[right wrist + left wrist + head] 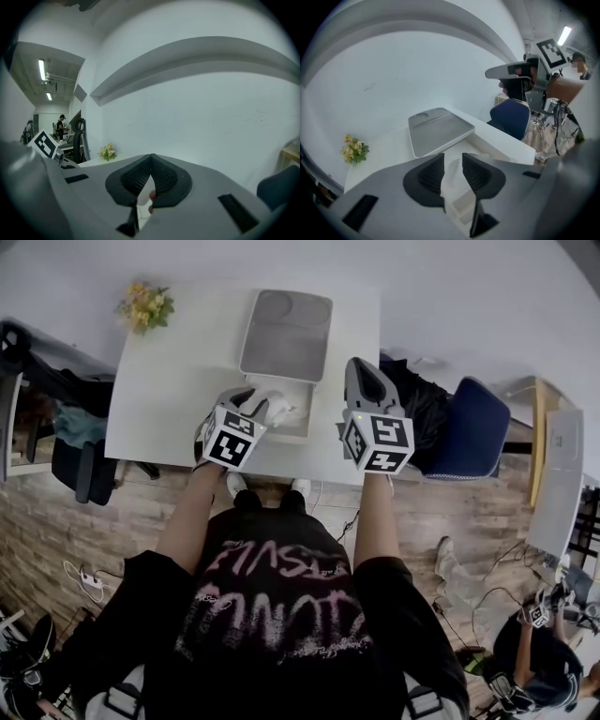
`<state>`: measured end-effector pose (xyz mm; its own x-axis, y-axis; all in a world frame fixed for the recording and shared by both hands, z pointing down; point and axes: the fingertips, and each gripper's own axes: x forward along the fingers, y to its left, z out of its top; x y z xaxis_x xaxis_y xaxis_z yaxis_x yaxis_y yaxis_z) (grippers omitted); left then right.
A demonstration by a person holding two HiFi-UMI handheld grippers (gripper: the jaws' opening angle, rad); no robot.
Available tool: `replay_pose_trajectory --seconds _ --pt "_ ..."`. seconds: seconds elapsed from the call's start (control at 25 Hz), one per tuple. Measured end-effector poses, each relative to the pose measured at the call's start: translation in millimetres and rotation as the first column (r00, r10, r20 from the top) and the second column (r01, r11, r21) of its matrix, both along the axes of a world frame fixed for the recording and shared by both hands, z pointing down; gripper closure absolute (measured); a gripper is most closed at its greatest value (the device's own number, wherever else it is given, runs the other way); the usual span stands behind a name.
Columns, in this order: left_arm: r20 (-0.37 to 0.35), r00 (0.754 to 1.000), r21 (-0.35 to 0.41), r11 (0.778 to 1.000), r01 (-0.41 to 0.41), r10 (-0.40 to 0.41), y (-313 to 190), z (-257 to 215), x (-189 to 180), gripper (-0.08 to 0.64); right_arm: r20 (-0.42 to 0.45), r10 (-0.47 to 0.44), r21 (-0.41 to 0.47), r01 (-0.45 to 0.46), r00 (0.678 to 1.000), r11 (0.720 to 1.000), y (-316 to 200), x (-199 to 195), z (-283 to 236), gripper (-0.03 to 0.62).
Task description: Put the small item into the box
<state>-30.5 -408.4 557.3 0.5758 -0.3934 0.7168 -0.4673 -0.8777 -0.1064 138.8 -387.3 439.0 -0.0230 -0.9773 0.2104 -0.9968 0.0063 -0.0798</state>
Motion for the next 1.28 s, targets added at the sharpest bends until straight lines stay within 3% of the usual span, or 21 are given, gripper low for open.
replay_pose_trajectory --seconds 0.36,0.76,1.04,1.28 --pt "-0.13 0.99 0.133 0.988 0.079 -0.062 -23.8 -52.1 -5.3 0.554 -0.034 0.028 0.021 -0.028 0.999 0.999 4.7 -1.6 -17.7 0.583" --pt "-0.281 0.954 0.148 0.977 0.151 -0.105 -48.9 -106.3 -7.2 0.558 -0.058 0.06 0.046 -0.057 0.997 0.997 4.2 1.8 -35.7 0.583" --pt "-0.39 0.913 0.16 0.968 0.195 -0.12 -63.9 -150.4 -10.9 0.558 -0.058 0.068 0.059 -0.064 0.996 0.996 -1.8 3.6 -49.1 0.583" --pt "-0.422 0.899 0.208 0.954 0.217 -0.112 -70.3 -177.5 -18.0 0.558 -0.061 0.064 0.069 -0.06 0.996 0.996 -6.1 1.5 -55.5 0.583"
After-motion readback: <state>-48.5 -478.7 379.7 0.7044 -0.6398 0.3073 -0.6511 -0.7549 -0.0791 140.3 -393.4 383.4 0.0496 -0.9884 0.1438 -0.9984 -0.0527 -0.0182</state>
